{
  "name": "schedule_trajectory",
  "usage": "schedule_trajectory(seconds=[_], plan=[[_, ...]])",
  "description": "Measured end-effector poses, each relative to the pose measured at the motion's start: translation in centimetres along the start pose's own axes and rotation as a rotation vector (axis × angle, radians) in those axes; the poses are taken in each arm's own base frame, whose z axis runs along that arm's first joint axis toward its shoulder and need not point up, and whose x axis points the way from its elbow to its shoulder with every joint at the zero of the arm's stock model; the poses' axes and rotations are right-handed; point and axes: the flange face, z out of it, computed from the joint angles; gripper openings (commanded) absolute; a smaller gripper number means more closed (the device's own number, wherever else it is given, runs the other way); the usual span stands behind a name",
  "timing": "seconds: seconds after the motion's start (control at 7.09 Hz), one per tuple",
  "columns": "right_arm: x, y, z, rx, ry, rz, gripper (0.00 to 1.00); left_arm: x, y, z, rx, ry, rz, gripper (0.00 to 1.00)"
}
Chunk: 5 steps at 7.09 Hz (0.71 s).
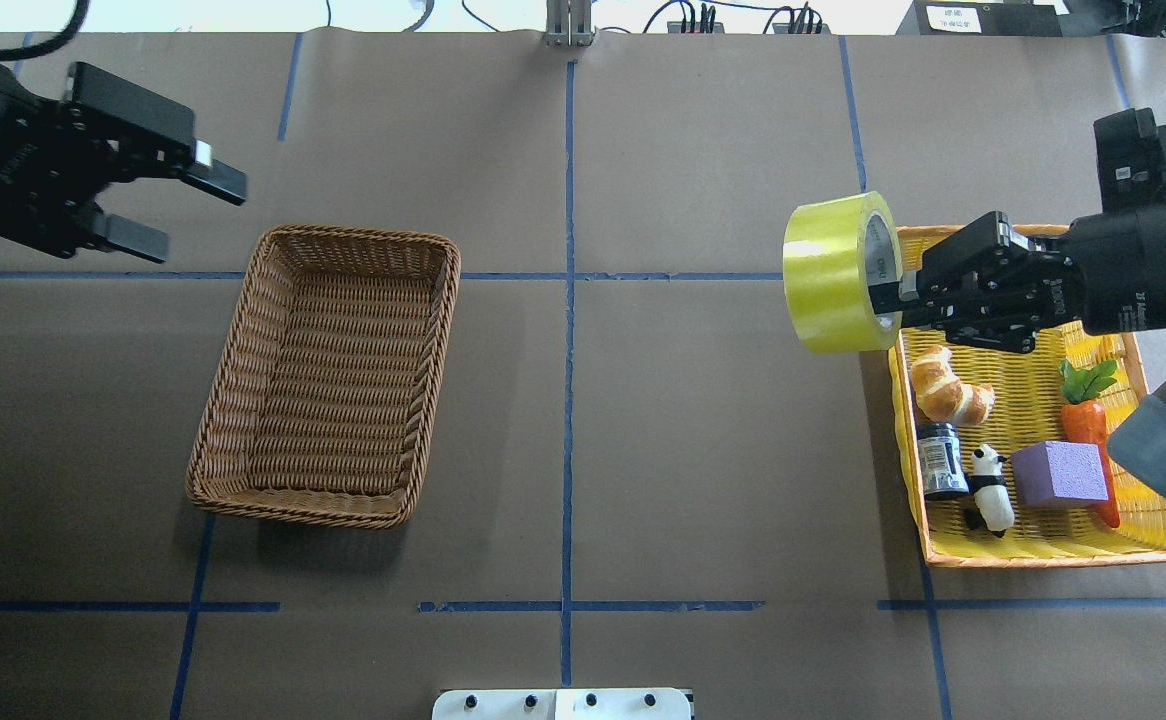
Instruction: Move tape to another basket
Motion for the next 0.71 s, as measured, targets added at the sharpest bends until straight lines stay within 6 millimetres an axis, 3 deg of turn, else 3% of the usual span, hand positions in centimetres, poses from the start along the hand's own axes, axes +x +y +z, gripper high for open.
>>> schedule_trajectory(seconds=[0.42, 0.71], plan=[[-0.2, 6.5, 4.0, -0.164, -0.277, 0.040, 0.00, 4.0, 9.7, 6.8, -0.057, 0.438, -0.126, 1.00], [-1.0, 10.0, 6.6, -0.265, -0.394, 0.075, 0.00, 5.1, 14.0, 8.1, -0.107, 0.704, -0.263, 1.00]])
